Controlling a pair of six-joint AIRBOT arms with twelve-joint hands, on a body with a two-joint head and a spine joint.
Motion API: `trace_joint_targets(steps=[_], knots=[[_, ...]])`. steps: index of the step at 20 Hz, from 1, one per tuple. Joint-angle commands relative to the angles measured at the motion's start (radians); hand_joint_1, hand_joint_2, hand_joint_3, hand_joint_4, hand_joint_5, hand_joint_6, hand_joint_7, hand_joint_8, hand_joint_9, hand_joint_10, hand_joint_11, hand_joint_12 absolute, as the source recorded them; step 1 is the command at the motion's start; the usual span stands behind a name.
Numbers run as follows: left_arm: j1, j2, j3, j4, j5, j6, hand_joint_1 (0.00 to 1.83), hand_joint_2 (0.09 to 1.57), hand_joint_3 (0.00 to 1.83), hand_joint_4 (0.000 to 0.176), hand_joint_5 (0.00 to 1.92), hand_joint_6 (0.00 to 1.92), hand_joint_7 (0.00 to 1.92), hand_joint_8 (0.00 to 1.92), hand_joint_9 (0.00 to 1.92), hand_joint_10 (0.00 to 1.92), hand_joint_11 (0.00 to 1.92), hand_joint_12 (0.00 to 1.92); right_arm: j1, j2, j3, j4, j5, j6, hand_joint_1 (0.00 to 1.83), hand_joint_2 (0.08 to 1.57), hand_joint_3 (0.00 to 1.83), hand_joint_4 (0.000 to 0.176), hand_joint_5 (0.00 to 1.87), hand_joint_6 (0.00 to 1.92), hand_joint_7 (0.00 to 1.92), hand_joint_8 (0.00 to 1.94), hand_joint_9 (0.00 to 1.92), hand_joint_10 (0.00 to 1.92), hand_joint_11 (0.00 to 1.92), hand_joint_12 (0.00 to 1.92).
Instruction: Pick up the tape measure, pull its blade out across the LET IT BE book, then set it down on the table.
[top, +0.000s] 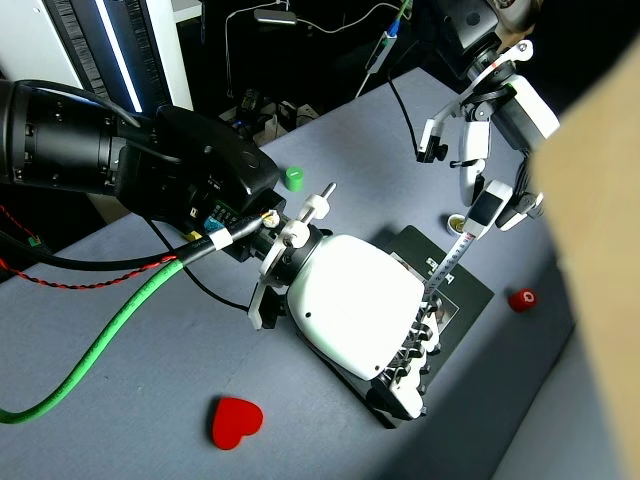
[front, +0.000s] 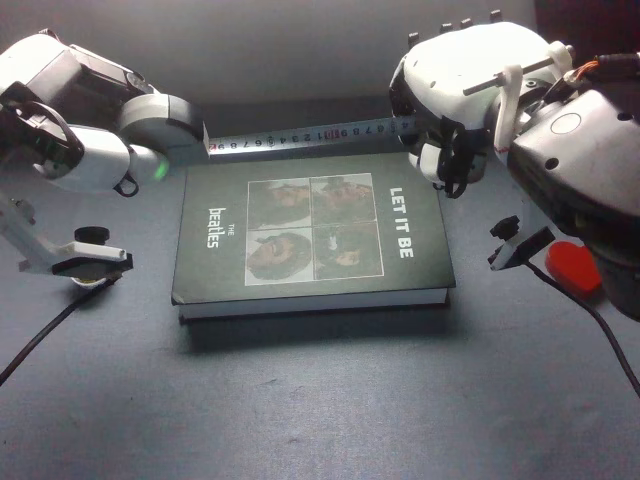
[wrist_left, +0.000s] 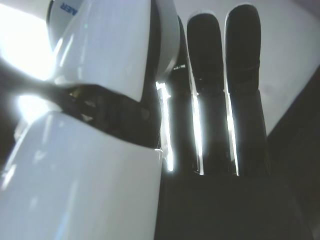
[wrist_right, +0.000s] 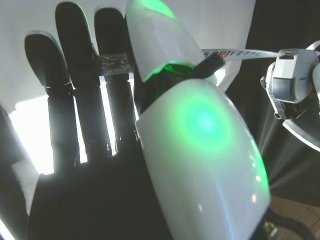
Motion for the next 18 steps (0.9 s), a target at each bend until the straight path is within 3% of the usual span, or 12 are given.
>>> trace_joint_targets(steps=[1, 4, 5, 6, 8, 10, 18], knots=[[-0.013, 0.01, -0.001, 0.05, -0.074, -0.018, 1.38, 1.08, 0.0, 0.0, 1.06, 0.72, 1.08, 0.87, 0.91, 1.19, 0.84, 1.06, 0.011, 0.008, -0.003, -0.08, 0.05, 0.004, 1.19, 1.18, 0.0, 0.0, 0.77, 1.26, 0.96, 1.09, 0.85, 0.81, 0.61, 1.46], [-0.013, 0.01, -0.002, 0.05, -0.074, -0.019, 1.38, 1.08, 0.0, 0.0, 1.06, 0.72, 1.08, 0.87, 0.91, 1.19, 0.83, 1.05, 0.01, 0.007, -0.005, -0.082, 0.047, 0.008, 1.16, 1.22, 0.01, 0.007, 0.71, 1.37, 0.85, 1.22, 0.71, 0.7, 0.45, 1.4], [-0.013, 0.01, -0.002, 0.05, -0.074, -0.02, 1.38, 1.08, 0.0, 0.0, 1.06, 0.72, 1.08, 0.87, 0.91, 1.19, 0.83, 1.05, 0.01, 0.007, -0.005, -0.083, 0.047, 0.008, 1.07, 1.19, 0.0, 0.0, 0.63, 0.71, 0.72, 0.67, 0.66, 0.62, 0.38, 1.37], [-0.012, 0.01, -0.003, 0.05, -0.074, -0.02, 1.38, 1.08, 0.0, 0.0, 1.06, 0.72, 1.08, 0.87, 0.91, 1.19, 0.83, 1.05, 0.01, 0.007, -0.005, -0.088, 0.048, 0.01, 1.04, 1.18, 0.0, 0.0, 0.66, 0.36, 0.76, 0.34, 0.66, 0.52, 0.35, 1.32], [-0.009, 0.01, -0.004, 0.05, -0.074, -0.021, 1.38, 1.08, 0.0, 0.0, 1.06, 0.71, 1.09, 0.86, 0.91, 1.19, 0.82, 1.07, 0.01, 0.007, -0.006, -0.098, 0.049, 0.014, 1.02, 1.17, 0.0, 0.0, 0.7, 0.08, 0.81, 0.07, 0.67, 0.34, 0.29, 1.27], [-0.009, 0.01, -0.004, 0.047, -0.077, -0.022, 1.38, 1.08, 0.0, 0.0, 1.07, 0.71, 1.09, 0.86, 0.91, 1.19, 0.82, 1.07, 0.01, 0.008, -0.006, -0.101, 0.049, 0.014, 1.0, 1.16, 0.0, 0.0, 0.7, 0.01, 0.8, 0.01, 0.69, 0.21, 0.23, 1.25], [-0.011, 0.011, -0.008, 0.047, -0.081, -0.022, 1.38, 1.08, 0.0, 0.0, 1.07, 0.7, 1.08, 0.88, 0.91, 1.19, 0.84, 1.08, 0.016, 0.009, -0.008, -0.12, 0.057, 0.014, 0.98, 1.13, 0.0, 0.0, 0.69, 0.0, 0.77, 0.0, 0.68, 0.13, 0.19, 1.22]])
